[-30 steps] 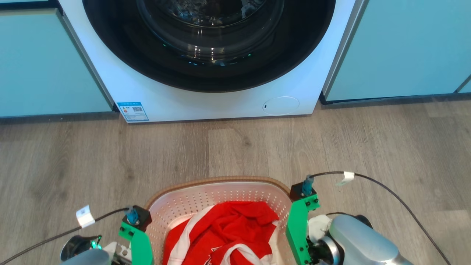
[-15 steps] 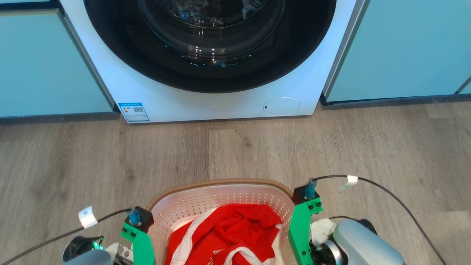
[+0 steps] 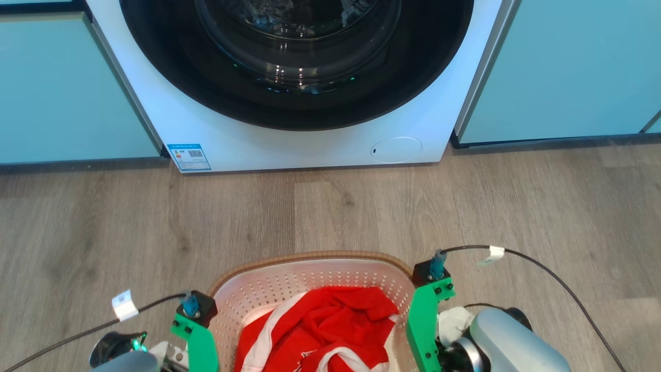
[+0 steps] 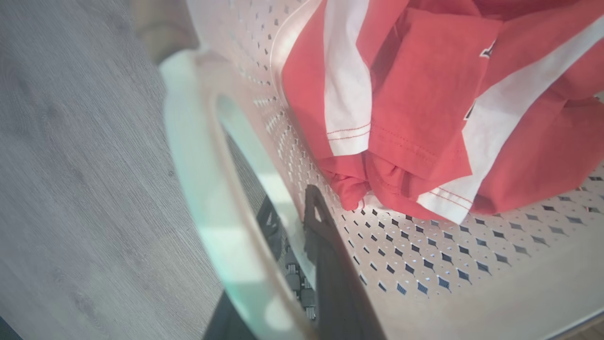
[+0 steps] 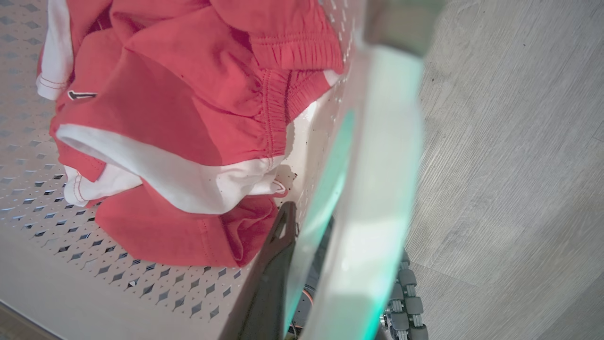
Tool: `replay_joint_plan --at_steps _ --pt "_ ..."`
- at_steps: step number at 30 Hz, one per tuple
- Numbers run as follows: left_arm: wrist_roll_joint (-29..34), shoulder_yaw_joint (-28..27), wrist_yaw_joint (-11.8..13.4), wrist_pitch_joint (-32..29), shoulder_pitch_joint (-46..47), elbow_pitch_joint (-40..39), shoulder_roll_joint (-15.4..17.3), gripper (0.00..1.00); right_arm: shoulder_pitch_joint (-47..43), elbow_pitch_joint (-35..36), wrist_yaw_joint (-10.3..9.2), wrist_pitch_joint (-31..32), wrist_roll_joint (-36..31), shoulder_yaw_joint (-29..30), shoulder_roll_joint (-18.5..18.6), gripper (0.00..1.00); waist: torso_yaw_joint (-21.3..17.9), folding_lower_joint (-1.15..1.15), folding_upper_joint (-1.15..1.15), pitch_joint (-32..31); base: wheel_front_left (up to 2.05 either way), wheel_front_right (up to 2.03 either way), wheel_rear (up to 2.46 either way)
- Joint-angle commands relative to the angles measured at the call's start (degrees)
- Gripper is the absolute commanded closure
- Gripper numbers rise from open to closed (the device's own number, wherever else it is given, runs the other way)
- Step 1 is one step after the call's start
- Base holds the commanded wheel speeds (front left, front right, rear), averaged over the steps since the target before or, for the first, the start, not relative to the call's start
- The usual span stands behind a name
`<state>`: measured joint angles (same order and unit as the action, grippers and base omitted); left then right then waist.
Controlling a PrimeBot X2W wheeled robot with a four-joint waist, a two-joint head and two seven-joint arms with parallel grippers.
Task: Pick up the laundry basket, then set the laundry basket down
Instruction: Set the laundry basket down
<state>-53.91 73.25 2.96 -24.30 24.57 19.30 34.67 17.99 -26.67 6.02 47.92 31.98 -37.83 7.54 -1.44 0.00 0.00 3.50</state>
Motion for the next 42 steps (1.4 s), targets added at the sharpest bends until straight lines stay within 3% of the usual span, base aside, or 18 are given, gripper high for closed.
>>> replay_joint_plan --at_steps 1,10,23,42 --pt "1.2 -0.1 -1.7 0.1 1.3 -2.0 0.2 1.00 1.8 5.0 1.47 -0.1 -0.6 -1.3 -2.8 1.00 0.0 0.00 0.00 0.0 0.00 0.00 0.00" --pt "1.7 -0.4 -1.4 0.5 2.6 -2.1 -0.1 1.00 2.0 6.0 1.47 0.1 -2.3 0.1 -2.7 1.00 0.1 0.00 0.00 2.9 0.00 0.00 0.00" --pt "5.8 -1.8 -2.6 6.0 9.0 3.6 -3.5 1.00 5.5 6.1 1.47 -3.3 -7.0 4.2 -3.2 1.00 1.5 0.00 0.00 15.8 0.00 0.00 0.00" --pt "9.1 -3.9 -7.6 18.1 22.0 27.4 -16.3 1.00 19.1 -6.7 1.47 -20.9 -10.2 5.3 -4.6 1.00 4.3 0.00 0.00 35.0 0.00 0.00 0.00"
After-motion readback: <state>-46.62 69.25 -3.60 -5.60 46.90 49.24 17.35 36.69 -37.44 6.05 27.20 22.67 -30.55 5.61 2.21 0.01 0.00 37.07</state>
